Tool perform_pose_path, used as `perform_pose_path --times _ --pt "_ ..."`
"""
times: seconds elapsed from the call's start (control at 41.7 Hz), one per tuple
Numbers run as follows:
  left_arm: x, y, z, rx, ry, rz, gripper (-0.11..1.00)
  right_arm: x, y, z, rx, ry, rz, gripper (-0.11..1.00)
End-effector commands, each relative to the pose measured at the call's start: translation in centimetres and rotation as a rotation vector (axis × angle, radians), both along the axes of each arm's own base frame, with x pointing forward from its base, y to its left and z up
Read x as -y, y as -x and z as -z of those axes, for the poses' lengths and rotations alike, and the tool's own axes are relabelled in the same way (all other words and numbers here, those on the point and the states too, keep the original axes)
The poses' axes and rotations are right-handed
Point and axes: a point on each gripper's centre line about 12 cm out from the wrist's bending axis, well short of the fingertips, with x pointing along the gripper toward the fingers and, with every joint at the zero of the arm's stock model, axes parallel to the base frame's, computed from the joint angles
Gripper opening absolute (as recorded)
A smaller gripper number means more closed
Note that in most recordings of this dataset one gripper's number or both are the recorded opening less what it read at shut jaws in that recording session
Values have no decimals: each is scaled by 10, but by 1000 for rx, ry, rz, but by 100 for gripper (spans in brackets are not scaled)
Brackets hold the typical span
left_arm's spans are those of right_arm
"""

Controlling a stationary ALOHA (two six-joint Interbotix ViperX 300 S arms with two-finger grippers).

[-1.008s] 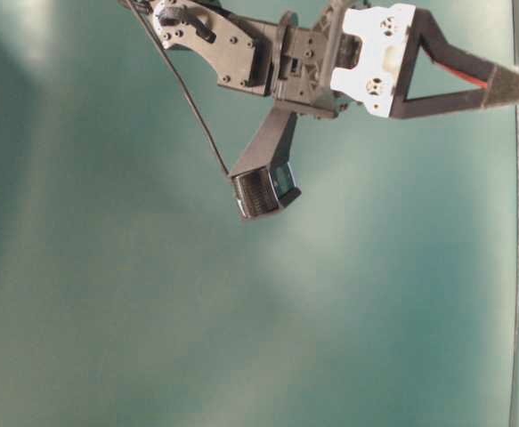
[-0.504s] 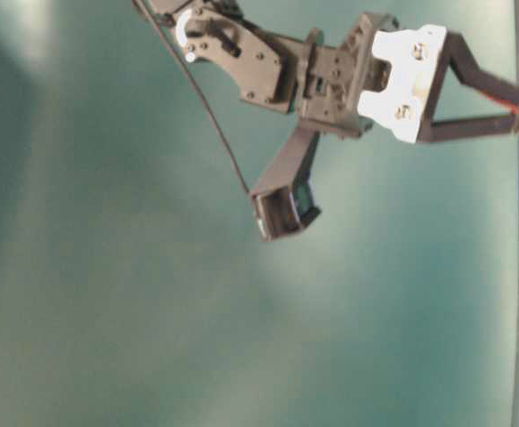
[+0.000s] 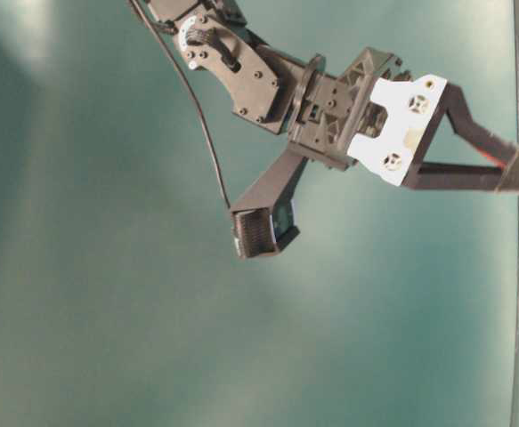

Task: Scoop the yellow hexagonal prism block from the bowl with a spoon using the right arm.
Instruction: 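Dip the spoon into the bowl under the yellow block and lift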

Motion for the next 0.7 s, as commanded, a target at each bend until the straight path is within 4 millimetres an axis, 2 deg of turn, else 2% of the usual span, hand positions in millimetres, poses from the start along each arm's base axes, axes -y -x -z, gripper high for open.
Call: perform_pose_path --times 0.0,0.336,0.672 --pt "0 -2 -9 28 -2 -1 1 -2 -8 -17 71 8 2 24" --pt "0 -2 -9 28 -2 -1 1 0 -11 -23 120 20 13 24" --pt "0 -2 -8 21 -2 -1 1 -1 -6 -40 174 31 14 24"
